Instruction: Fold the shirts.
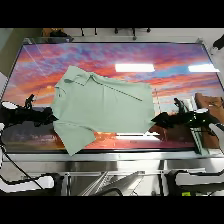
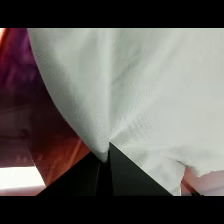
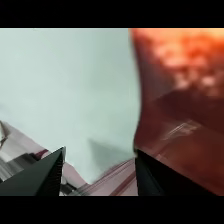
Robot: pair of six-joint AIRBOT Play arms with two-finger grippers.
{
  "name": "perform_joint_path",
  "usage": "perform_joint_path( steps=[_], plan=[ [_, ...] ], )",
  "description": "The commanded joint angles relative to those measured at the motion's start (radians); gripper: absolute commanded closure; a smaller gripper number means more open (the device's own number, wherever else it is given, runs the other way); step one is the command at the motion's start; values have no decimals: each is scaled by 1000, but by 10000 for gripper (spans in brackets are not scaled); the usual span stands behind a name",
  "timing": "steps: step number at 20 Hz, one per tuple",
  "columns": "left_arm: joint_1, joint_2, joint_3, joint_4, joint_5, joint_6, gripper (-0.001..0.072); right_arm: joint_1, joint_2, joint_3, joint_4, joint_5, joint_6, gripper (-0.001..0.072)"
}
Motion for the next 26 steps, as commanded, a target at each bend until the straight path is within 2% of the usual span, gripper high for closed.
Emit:
perform_joint_path(
  steps=[1, 2, 3, 5, 7, 10, 12, 14, 16, 18, 22, 24, 26],
  plan=[
    [2, 0, 0, 1, -16, 6, 688, 118, -18, -15, 6, -71, 18, 262],
    [2, 0, 3, 1, -27, 8, 689, 134, -15, -11, 44, -51, -3, 488],
    [2, 1, 11, -7, -50, 23, 689, 139, -4, 0, 98, -11, -33, 609],
    [2, 43, 40, -44, -107, 42, 690, 130, 56, 63, 182, 67, -45, 690],
    [6, 138, 107, -146, -160, 65, 690, 93, 166, 197, 267, 126, -26, 691],
    [63, 343, 298, -480, -215, 103, 690, -12, 335, 519, 441, 158, -2, 691],
    [140, 468, 478, -723, -198, 117, 690, -92, 399, 753, 505, 155, 29, 691],
    [243, 561, 675, -864, -171, 117, 690, -172, 447, 966, 520, 135, 68, 690],
    [360, 628, 863, -858, -156, 116, 690, -219, 486, 1120, 516, 94, 68, 691],
    [404, 650, 1013, -812, -148, 97, 689, -227, 516, 1220, 508, 69, 68, 691],
    [254, 587, 1157, -486, -168, 32, 689, -227, 518, 1240, 303, 108, 163, 690],
    [146, 549, 1072, -372, -168, 29, 690, -227, 476, 1161, 315, 145, 163, 691],
    [15, 499, 920, -335, -175, 66, 690, -227, 441, 995, 358, 163, 116, 691]
  ],
)
